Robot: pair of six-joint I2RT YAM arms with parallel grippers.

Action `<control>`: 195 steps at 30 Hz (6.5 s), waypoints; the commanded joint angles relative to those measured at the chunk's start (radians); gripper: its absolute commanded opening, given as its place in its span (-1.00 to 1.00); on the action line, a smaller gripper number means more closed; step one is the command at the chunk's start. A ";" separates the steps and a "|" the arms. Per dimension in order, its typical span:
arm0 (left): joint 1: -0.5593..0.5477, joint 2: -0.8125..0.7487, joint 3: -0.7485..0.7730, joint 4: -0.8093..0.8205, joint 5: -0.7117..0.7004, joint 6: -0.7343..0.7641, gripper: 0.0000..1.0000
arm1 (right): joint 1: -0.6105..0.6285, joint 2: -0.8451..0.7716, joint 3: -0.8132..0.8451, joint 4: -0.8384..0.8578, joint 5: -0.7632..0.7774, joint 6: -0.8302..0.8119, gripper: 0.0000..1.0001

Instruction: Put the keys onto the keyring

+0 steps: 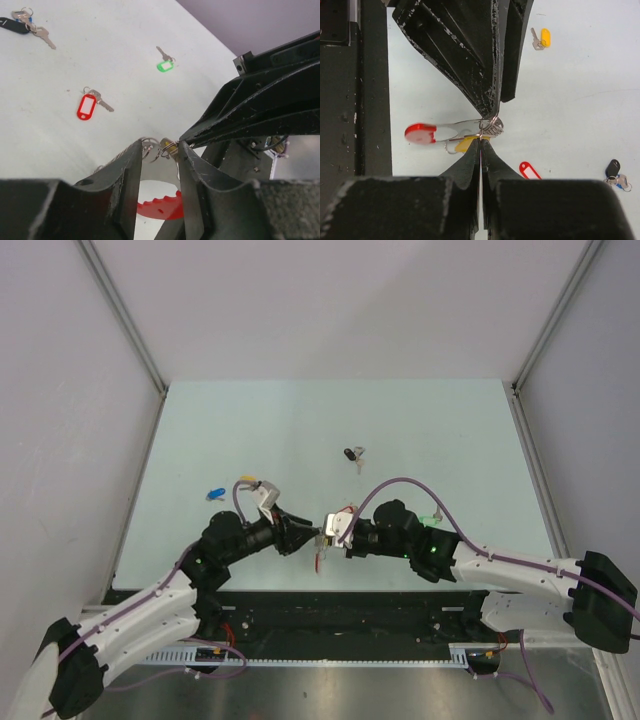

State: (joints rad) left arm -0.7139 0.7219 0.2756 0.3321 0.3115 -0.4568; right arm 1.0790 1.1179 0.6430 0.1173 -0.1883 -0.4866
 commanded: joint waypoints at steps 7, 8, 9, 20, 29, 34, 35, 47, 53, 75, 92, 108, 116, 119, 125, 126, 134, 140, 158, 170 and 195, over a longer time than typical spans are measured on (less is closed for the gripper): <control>0.091 0.008 0.322 -0.421 0.156 0.507 -0.10 | 0.002 -0.017 0.000 -0.001 -0.019 -0.010 -1.00; 0.108 0.025 0.353 -0.508 0.219 0.603 -0.06 | 0.004 -0.017 -0.002 -0.004 -0.019 -0.010 -1.00; 0.110 0.062 0.414 -0.556 0.244 0.659 -0.02 | 0.002 -0.018 0.000 -0.005 -0.017 -0.010 -1.00; 0.090 0.218 0.567 -0.740 0.362 0.673 0.05 | 0.002 -0.017 0.000 -0.007 -0.008 -0.012 -1.00; 0.004 0.154 0.505 -0.656 0.049 -0.018 -0.06 | 0.002 -0.009 0.000 -0.002 0.000 -0.009 -1.00; -0.051 0.185 0.516 -0.722 -0.040 -0.157 -0.12 | 0.002 -0.010 -0.002 -0.002 0.004 -0.007 -1.00; -0.052 0.191 0.516 -0.723 -0.043 -0.167 -0.15 | 0.002 -0.009 0.000 -0.002 0.004 -0.007 -1.00; -0.055 0.274 0.550 -0.763 -0.005 -0.143 -0.47 | 0.002 -0.009 0.000 -0.007 0.007 -0.006 -1.00; -0.055 0.301 0.554 -0.775 0.041 -0.152 -0.51 | 0.002 -0.009 -0.002 -0.007 0.009 -0.006 -1.00; -0.073 0.329 0.531 -0.763 0.028 -0.183 -0.53 | 0.002 -0.010 0.000 -0.007 0.007 -0.006 -1.00; -0.073 0.326 0.519 -0.804 0.003 -0.160 -0.73 | 0.002 -0.023 -0.002 -0.011 0.018 -0.004 -1.00; -0.073 0.301 0.498 -0.751 -0.049 -0.144 -0.99 | 0.007 -0.038 0.000 -0.024 0.012 -0.006 -1.00; -0.073 0.231 0.493 -0.688 -0.127 -0.152 -0.99 | 0.009 -0.046 0.000 -0.031 0.009 -0.006 -1.00; -0.073 0.202 0.481 -0.660 -0.149 -0.161 -0.99 | 0.013 -0.053 0.000 -0.034 0.004 -0.007 -1.00; -0.073 0.166 0.441 -0.598 -0.157 -0.181 -0.99 | 0.018 -0.052 0.000 -0.028 -0.007 -0.006 -1.00; -0.073 0.162 0.436 -0.590 -0.158 -0.183 -0.99 | 0.018 -0.052 0.000 -0.027 -0.005 -0.003 -1.00; -0.073 0.142 0.407 -0.562 -0.190 -0.154 -0.99 | 0.016 -0.030 0.000 0.002 0.006 0.003 -1.00; -0.073 0.097 0.384 -0.541 -0.277 -0.105 -0.33 | 0.013 -0.018 0.004 0.016 0.010 0.013 -1.00; 0.215 0.093 0.528 -0.581 -0.381 0.230 1.00 | 0.021 0.089 0.115 -0.064 0.066 0.103 -1.00; 0.294 -0.006 0.451 -0.600 -0.482 0.339 1.00 | -0.005 0.273 0.302 -0.088 0.127 0.017 -1.00; 0.326 -0.104 0.415 -0.559 -0.624 0.342 1.00 | -0.005 0.623 0.598 -0.114 0.234 -0.158 -1.00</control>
State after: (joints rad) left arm -0.4019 0.6495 0.7010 -0.2707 -0.2695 -0.1291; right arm 1.0153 1.7000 1.2060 0.0605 0.0887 -0.7109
